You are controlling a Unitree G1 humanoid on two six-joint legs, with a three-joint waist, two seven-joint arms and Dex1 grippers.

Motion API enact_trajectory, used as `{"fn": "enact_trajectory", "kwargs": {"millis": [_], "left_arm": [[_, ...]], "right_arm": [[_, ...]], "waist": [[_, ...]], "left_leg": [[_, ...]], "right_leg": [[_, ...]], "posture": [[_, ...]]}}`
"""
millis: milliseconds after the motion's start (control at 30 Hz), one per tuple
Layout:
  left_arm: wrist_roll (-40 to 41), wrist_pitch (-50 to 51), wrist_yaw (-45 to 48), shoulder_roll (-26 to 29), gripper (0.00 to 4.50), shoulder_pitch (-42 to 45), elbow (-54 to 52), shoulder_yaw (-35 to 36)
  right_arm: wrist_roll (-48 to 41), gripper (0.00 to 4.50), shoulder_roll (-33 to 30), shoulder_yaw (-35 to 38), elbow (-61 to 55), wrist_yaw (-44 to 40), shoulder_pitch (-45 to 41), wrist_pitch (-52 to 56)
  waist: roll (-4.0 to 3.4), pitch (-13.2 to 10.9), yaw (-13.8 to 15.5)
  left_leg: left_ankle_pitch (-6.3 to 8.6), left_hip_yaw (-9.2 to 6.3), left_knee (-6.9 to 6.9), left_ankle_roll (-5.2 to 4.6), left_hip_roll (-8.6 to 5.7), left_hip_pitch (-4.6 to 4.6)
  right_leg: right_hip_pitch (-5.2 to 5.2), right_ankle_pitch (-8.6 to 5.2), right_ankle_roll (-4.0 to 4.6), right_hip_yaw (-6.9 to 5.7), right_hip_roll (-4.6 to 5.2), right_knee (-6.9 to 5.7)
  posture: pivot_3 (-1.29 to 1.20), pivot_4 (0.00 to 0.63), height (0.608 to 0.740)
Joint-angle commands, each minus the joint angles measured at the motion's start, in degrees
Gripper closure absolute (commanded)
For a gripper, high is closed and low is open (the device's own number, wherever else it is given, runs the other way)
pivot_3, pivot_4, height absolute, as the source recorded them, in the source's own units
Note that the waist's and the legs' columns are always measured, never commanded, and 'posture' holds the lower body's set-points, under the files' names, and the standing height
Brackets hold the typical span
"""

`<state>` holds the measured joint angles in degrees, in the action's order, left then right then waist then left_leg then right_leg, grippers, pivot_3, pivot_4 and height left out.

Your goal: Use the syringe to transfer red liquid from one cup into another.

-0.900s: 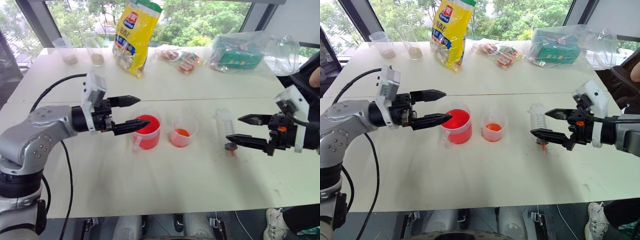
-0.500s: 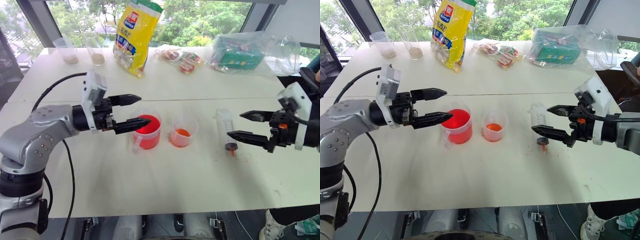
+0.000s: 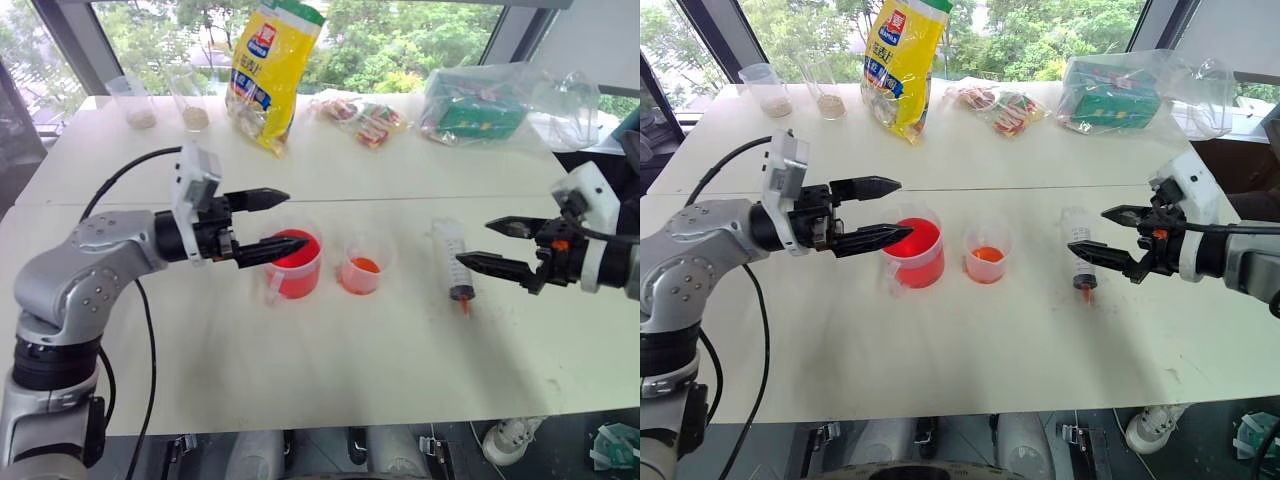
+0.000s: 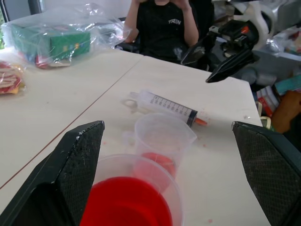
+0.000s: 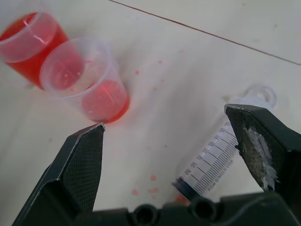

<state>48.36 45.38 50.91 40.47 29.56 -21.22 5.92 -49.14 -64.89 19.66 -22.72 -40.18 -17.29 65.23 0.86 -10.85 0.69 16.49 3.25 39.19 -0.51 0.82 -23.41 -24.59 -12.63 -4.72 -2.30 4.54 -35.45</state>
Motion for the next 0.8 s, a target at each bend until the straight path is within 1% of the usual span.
{"fn": "enact_trajectory", "kwargs": {"millis": [33,167,267,400,467,633,800], "left_arm": [[-1.1,-2.4,0.7,-0.6,0.00,0.8,-0.1,-0.3],[-2.1,-3.8,0.9,-1.9,0.00,1.1,0.6,-1.0],[-2.9,-4.4,0.6,-2.8,0.00,1.2,0.7,-1.5],[-3.3,-4.8,0.2,-3.3,0.00,0.8,0.3,-1.8],[-3.3,-4.8,-0.3,-3.5,0.00,0.6,-0.1,-1.6],[-3.1,-4.6,-1.3,-3.1,0.00,-0.6,-1.4,-0.7],[-2.7,-4.4,-3.1,-3.0,0.00,-2.2,-3.2,0.3]], "right_arm": [[2.8,0.04,-1.7,-3.8,4.4,2.7,-5.3,3.6],[6.6,0.04,0.0,-11.9,10.8,4.6,-13.1,8.2],[10.5,0.04,3.3,-17.9,18.1,6.0,-19.0,10.6],[14.8,0.04,7.7,-22.8,27.2,6.1,-25.6,11.4],[17.2,0.04,9.3,-25.7,31.3,5.4,-28.3,11.0],[22.7,0.04,12.5,-31.9,38.0,2.5,-32.1,7.8],[26.8,0.04,15.2,-36.2,42.6,-0.9,-33.6,5.0]], "waist": [[0.00,0.0,-0.1],[0.00,0.0,-0.2],[0.00,0.0,-0.2],[-0.01,0.0,-0.1],[-0.02,0.0,-0.2],[-0.01,0.0,-0.1],[-0.02,0.0,-0.2]], "left_leg": [[0.00,0.00,0.00,0.00,0.00,0.00],[0.00,0.02,-0.01,0.00,0.01,0.01],[0.00,0.02,0.00,0.00,0.01,0.00],[0.00,0.05,-0.01,-0.01,-0.01,-0.02],[0.01,0.05,-0.01,-0.02,-0.01,-0.03],[0.03,0.05,-0.01,-0.06,-0.02,-0.05],[0.03,0.06,-0.01,-0.06,-0.02,-0.04]], "right_leg": [[0.00,0.00,0.00,0.00,0.00,0.00],[-0.01,0.00,0.01,0.01,-0.01,0.00],[-0.02,0.00,0.01,0.02,-0.01,-0.01],[-0.04,0.01,-0.01,0.03,0.00,0.00],[-0.04,0.09,-0.15,0.03,0.00,0.00],[-0.04,0.11,-0.18,0.01,0.01,0.01],[-0.05,0.11,-0.19,0.01,0.01,0.00]], "posture": [[0.00,0.150,0.740],[0.00,0.150,0.740],[0.00,0.150,0.740],[0.00,0.150,0.740],[0.00,0.150,0.740],[0.00,0.150,0.740],[0.00,0.150,0.740]]}}
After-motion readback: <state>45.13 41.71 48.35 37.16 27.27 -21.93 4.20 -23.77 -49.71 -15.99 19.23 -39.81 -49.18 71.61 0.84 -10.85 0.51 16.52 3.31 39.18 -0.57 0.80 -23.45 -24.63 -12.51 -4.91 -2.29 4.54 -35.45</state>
